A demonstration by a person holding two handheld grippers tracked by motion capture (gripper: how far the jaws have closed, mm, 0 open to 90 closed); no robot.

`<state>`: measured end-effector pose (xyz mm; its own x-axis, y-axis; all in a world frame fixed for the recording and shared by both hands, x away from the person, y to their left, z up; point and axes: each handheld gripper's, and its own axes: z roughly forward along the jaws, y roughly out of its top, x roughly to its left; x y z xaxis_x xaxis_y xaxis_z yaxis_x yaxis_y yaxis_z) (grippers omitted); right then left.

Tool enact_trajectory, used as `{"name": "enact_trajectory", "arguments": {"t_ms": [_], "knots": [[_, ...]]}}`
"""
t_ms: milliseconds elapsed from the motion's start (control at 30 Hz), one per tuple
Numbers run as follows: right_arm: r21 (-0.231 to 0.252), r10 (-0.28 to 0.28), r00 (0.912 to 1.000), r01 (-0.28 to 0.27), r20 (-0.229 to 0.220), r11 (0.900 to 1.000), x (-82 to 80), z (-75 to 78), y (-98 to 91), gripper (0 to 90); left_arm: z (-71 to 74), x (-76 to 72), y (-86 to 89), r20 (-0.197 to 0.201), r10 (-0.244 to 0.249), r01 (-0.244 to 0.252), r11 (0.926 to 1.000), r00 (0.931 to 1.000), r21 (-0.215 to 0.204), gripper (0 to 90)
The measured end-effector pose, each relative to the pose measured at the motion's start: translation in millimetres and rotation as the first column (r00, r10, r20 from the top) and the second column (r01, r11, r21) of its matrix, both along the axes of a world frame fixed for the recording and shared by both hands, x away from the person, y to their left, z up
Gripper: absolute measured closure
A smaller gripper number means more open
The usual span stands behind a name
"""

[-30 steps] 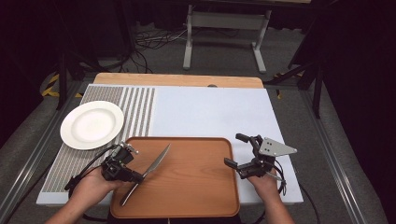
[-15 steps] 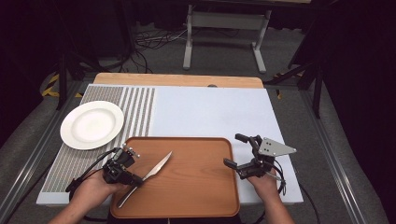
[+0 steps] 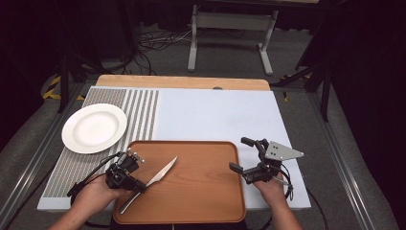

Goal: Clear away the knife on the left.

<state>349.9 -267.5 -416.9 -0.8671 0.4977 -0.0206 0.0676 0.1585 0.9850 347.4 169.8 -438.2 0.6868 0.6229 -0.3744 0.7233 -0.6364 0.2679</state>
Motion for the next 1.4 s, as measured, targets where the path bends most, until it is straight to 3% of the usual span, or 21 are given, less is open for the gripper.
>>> {"name": "enact_trajectory", "arguments": {"t_ms": [233,300,433,633,767,833,867,967,1067,1100,1133,1233,1300,1400], "knots": [[0.003,0.002,1.0000,-0.002,0.001,1.0000,0.0,0.1,-0.1,2.6,0.6,0.0,1.1,0.012,0.000,0.000,1.0000,0.9999,-0.001,76.7],[0.003,0.003,1.0000,-0.003,0.001,1.0000,0.0,0.0,0.0,2.6,1.4,0.1,1.2,0.006,0.001,-0.001,0.9999,1.0000,-0.012,67.5],[0.004,0.005,1.0000,-0.005,0.003,1.0000,-0.1,0.1,-0.1,2.6,4.8,-0.3,1.3,0.032,-0.001,0.002,0.9995,0.9995,-0.032,50.1],[0.003,0.006,1.0000,-0.006,0.005,1.0000,-0.2,0.3,-0.2,2.6,9.8,-2.9,0.9,0.124,-0.053,0.063,0.9955,0.9909,-0.072,26.3],[0.004,0.006,1.0000,-0.006,0.006,1.0000,-0.4,0.4,-0.1,2.6,15.0,-6.6,-2.1,0.233,-0.095,0.113,0.9916,0.9677,-0.064,15.6],[0.006,0.006,1.0000,-0.006,0.007,1.0000,-0.6,0.5,-0.2,2.6,16.8,-7.1,-3.4,0.250,-0.105,0.127,0.9892,0.9625,-0.073,17.3],[0.006,0.006,1.0000,-0.006,0.008,1.0000,-0.6,0.5,-0.2,2.6,18.0,-7.7,-4.5,0.255,-0.116,0.141,0.9868,0.9599,-0.080,20.2],[0.005,0.008,1.0000,-0.008,0.006,1.0000,-0.4,0.3,0.1,2.5,19.6,-9.9,-8.8,0.307,-0.157,0.190,0.9786,0.9387,-0.079,31.9],[0.004,0.009,0.9999,-0.009,0.007,0.9999,-0.4,0.2,0.6,2.6,19.1,-13.4,-15.0,0.346,-0.211,0.249,0.9660,0.9144,-0.070,52.1],[0.004,0.009,0.9999,-0.009,0.007,0.9999,-0.4,0.2,0.6,2.6,19.1,-13.4,-15.0,0.346,-0.211,0.249,0.9660,0.9144,-0.070,61.5],[0.004,0.008,0.9999,-0.008,0.010,1.0000,-0.8,0.4,0.3,2.6,17.7,-14.8,-18.5,0.358,-0.245,0.276,0.9602,0.9013,-0.040,70.2],[0.007,0.009,0.9999,-0.009,0.010,0.9999,-0.8,0.5,0.2,2.6,15.9,-15.4,-21.5,0.392,-0.262,0.291,0.9564,0.8822,-0.017,85.8],[0.004,0.011,0.9999,-0.011,0.008,0.9999,-0.6,0.2,0.6,2.6,15.2,-15.9,-22.9,0.411,-0.260,0.293,0.9560,0.8739,-0.017,89.9],[0.003,0.013,0.9999,-0.013,0.007,0.9999,-0.4,0.0,1.0,2.6,13.5,-16.3,-27.0,0.420,-0.290,0.322,0.9469,0.8600,-0.005,90.0]]}}
